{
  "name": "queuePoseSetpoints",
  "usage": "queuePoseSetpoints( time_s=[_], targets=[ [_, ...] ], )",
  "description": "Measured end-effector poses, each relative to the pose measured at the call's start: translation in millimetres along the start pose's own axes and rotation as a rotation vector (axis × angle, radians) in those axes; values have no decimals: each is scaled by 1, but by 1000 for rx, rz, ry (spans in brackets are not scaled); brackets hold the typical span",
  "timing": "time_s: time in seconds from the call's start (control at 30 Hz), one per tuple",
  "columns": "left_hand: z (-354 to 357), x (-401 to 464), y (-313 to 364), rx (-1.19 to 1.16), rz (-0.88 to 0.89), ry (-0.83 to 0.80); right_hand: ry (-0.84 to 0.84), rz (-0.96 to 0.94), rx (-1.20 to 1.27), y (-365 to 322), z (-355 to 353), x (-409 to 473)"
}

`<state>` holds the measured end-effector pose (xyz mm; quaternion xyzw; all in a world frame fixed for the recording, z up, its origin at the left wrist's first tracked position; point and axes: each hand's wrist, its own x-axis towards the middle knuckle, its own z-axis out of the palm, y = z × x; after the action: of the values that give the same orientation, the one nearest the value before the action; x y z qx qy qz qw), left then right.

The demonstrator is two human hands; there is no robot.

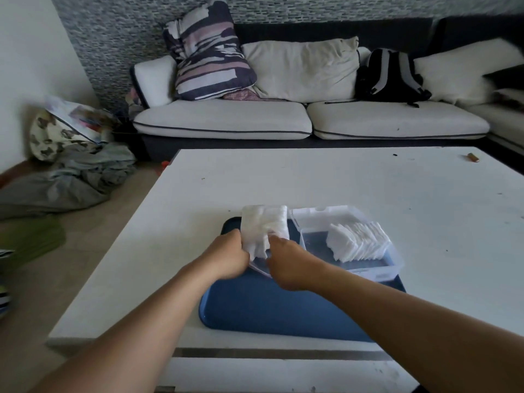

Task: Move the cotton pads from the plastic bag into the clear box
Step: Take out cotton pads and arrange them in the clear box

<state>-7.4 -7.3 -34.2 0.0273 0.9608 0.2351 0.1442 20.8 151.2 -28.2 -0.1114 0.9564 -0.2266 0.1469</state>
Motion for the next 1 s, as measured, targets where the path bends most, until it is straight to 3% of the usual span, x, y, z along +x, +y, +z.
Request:
queuePoseSetpoints(
  time_s=[0.17, 0.4, 0.67, 1.0],
  targets=[
    [1, 6, 7, -235, 5, 141, 148, -61, 19, 7, 6, 13],
    [4, 0, 24, -230, 105, 254, 281, -79, 19, 13, -7, 18],
    [1, -3, 24, -238, 127, 220, 242, -87, 102, 17, 1, 28],
    [1, 6, 10, -217, 95, 95, 39, -68, 173, 11, -5, 29]
  ],
)
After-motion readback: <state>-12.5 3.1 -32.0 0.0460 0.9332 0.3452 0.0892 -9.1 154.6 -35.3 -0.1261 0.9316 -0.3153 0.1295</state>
